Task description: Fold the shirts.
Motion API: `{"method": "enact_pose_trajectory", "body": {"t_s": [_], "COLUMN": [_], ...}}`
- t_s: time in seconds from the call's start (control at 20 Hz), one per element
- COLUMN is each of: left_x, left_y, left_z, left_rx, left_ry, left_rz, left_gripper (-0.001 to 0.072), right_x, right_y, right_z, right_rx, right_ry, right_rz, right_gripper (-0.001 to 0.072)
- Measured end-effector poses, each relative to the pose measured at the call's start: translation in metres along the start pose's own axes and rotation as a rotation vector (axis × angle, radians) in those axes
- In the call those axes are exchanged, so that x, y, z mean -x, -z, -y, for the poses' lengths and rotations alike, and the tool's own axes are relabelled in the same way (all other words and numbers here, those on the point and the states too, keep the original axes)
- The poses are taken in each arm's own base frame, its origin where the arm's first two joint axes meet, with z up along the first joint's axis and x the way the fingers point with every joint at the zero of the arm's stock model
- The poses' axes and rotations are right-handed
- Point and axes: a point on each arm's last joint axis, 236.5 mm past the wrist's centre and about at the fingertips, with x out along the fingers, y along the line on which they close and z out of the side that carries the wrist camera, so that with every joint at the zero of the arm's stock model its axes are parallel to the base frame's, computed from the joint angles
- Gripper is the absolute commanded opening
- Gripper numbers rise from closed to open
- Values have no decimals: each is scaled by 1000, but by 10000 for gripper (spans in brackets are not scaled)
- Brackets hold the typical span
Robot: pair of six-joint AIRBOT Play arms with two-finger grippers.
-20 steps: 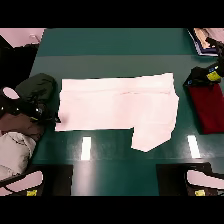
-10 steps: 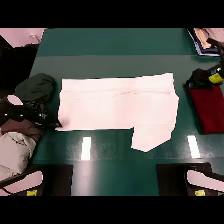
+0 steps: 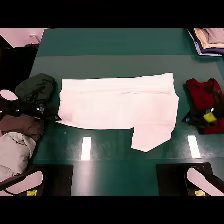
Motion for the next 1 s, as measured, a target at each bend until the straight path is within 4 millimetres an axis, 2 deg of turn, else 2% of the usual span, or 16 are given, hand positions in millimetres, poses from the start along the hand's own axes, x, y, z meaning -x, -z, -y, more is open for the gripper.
{"method": "enact_pose_trajectory", "body": {"t_s": [0.15, 0.4, 0.6, 0.7, 0.8, 1.0], "left_x": [7, 11, 11, 11, 13, 31], "left_y": [-4, -4, -2, -1, 3, 14], "left_z": [5, 8, 9, 9, 9, 17], "left_rx": [-15, -23, -24, -26, -32, -76], "left_ry": [3, 7, 10, 11, 6, -13], "left_rz": [22, 24, 16, 12, 1, 7], "left_gripper": [20, 20, 20, 19, 18, 18], "right_x": [-35, -73, -90, -89, -79, -36], "right_y": [17, 22, 27, 25, 18, 27], "right_z": [5, -3, -10, -9, -3, -3], "right_rx": [-34, -23, 8, 20, 29, 42], "right_ry": [-45, -73, -71, -61, -38, -31], "right_rz": [-24, -66, -105, -85, -24, 27], "right_gripper": [406, 403, 25, 16, 15, 14]}}
